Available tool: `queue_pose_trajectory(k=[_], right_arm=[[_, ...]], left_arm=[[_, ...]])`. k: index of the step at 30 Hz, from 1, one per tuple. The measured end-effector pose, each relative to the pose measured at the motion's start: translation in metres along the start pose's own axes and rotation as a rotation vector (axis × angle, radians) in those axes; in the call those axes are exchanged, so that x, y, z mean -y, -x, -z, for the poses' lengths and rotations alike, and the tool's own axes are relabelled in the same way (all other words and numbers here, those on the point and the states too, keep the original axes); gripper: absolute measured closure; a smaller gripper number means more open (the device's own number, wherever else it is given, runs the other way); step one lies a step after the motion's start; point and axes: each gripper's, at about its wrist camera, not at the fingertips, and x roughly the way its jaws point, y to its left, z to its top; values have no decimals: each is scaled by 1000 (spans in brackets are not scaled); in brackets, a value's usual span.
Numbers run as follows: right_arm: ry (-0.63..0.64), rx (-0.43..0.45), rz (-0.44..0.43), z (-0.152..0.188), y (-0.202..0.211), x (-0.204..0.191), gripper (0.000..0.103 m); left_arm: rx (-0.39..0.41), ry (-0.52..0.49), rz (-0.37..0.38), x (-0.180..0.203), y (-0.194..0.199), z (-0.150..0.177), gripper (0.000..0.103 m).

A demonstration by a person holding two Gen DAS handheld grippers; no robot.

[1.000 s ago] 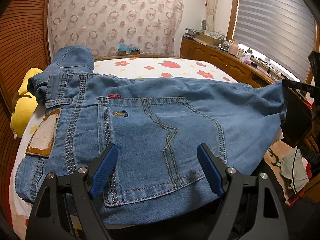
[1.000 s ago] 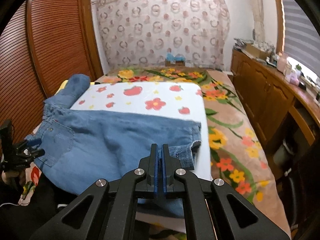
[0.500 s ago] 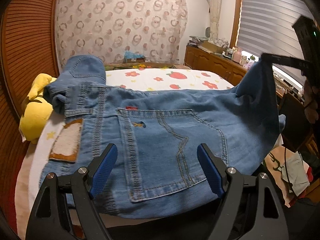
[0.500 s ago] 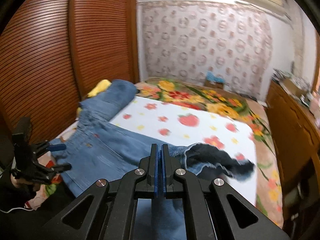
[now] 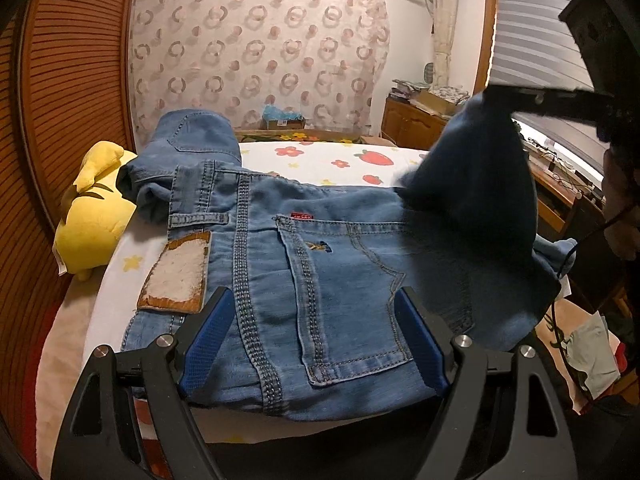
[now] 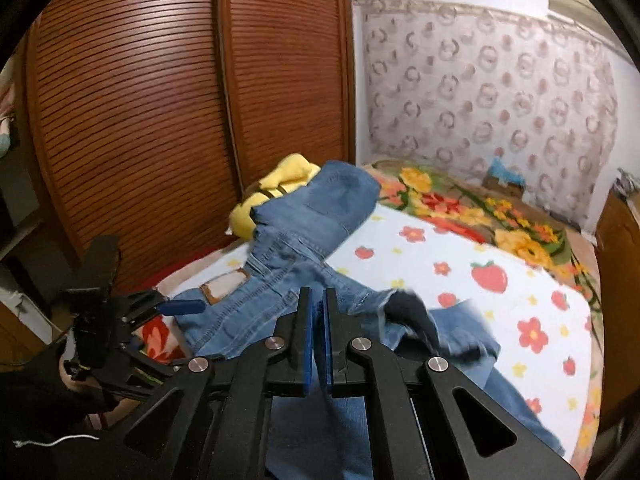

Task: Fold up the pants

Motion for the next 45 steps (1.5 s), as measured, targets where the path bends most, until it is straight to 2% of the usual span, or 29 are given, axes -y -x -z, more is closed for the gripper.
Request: queue_pose_trajectory(k=[1,3,5,9,15,21,25,28,30,35,39,41,45], right_arm=[[-10,-15,18,1,-1,7,93],[-26,-27,44,4,-4,17,80],[-37,-29,68,6,-6,26,72],[-56,-40,130,17,-6,44,64],[-92,-100,200,42,-36,69,61],[-139,-178,232,65,-98,93,61],[-150,-212,237,76,-122,108,61],[-151,-218,235,80,-132,110,60],[-142,-228,241,81,-140,109,56],[-96,-204,278,88,-148,97,54],[-128,-186,251,91,-148,99,53],[-142,-177,239,92,-146,100,53],[-157,-164,227,96,-134,105,53]], left_arm=[[-1,1,0,0,-1,0,21],[-5,2,4,1,-2,1,21],[-8,-2,9,4,-3,1,21],[-13,-10,24,9,-7,-1,21],[-26,-32,41,22,-17,-4,21],[-41,-49,50,30,-25,-6,21],[-43,-58,56,35,-28,-9,21],[-43,-62,68,39,-29,-12,21],[-41,-70,77,43,-31,-15,21],[-50,-101,99,54,-39,-21,21],[-58,-141,105,67,-51,-25,21],[-65,-157,115,72,-58,-27,29],[-90,-176,95,76,-70,-26,53]])
